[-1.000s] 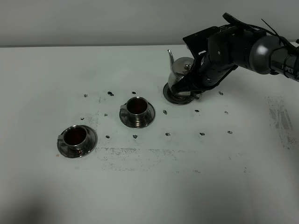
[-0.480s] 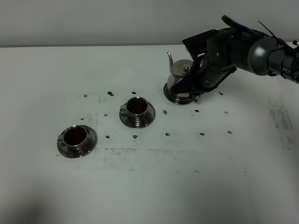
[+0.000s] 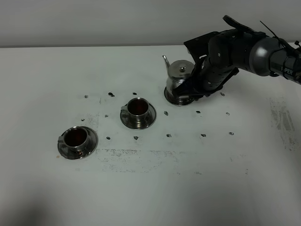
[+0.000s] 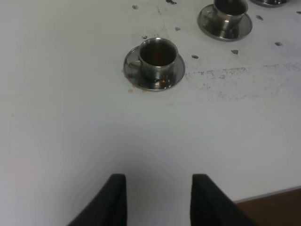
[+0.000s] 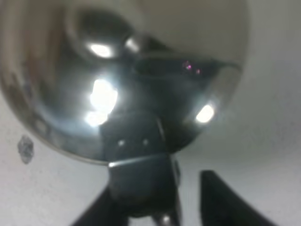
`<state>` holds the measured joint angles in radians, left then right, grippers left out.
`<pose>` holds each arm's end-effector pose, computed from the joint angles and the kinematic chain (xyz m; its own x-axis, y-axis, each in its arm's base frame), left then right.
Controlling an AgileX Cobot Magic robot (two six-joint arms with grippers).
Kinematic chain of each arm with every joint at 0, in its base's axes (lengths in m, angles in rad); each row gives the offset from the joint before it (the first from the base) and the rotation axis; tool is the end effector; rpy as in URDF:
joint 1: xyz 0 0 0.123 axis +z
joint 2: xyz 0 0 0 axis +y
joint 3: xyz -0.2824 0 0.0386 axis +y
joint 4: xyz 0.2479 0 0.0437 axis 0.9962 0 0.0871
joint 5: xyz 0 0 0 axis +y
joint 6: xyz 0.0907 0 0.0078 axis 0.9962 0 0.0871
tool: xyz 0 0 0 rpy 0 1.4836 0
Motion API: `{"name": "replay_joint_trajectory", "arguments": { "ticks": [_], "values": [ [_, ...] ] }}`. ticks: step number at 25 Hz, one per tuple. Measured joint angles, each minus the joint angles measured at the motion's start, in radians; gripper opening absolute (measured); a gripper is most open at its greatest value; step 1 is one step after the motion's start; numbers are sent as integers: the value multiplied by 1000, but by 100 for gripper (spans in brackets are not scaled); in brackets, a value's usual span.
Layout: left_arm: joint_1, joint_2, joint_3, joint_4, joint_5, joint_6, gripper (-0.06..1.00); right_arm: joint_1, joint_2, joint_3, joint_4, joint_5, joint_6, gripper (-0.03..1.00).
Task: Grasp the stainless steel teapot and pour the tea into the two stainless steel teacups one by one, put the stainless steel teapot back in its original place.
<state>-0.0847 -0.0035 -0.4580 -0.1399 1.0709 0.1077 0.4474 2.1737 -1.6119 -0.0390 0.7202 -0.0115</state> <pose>-0.0025 -0.0110 0.2653 -0.4854 0.0813 -0.8705 0.2096 0.9774 -0.0255 0.4142 0.1962 0.1540 -0.8205 -0.4390 -0.3663 -0.4578 0.8882 -0.0389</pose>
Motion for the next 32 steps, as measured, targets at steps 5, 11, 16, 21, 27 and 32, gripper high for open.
{"name": "replay_joint_trajectory", "arguments": {
  "ticks": [5,11,16,21,27,32],
  "values": [
    [0,0,0,0,0,0,33,0,0,0,-2,-1,0,58],
    [0,0,0,0,0,0,33,0,-14,0,-31,5,0,60],
    [0,0,0,0,0,0,33,0,-122,0,-39,22,0,59],
    [0,0,0,0,0,0,33,0,-287,0,-37,25,0,56],
    [0,0,0,0,0,0,33,0,-486,0,-37,241,0,51],
    [0,0,0,0,0,0,33,-13,-605,5,-81,410,0,47]
  ]
}}
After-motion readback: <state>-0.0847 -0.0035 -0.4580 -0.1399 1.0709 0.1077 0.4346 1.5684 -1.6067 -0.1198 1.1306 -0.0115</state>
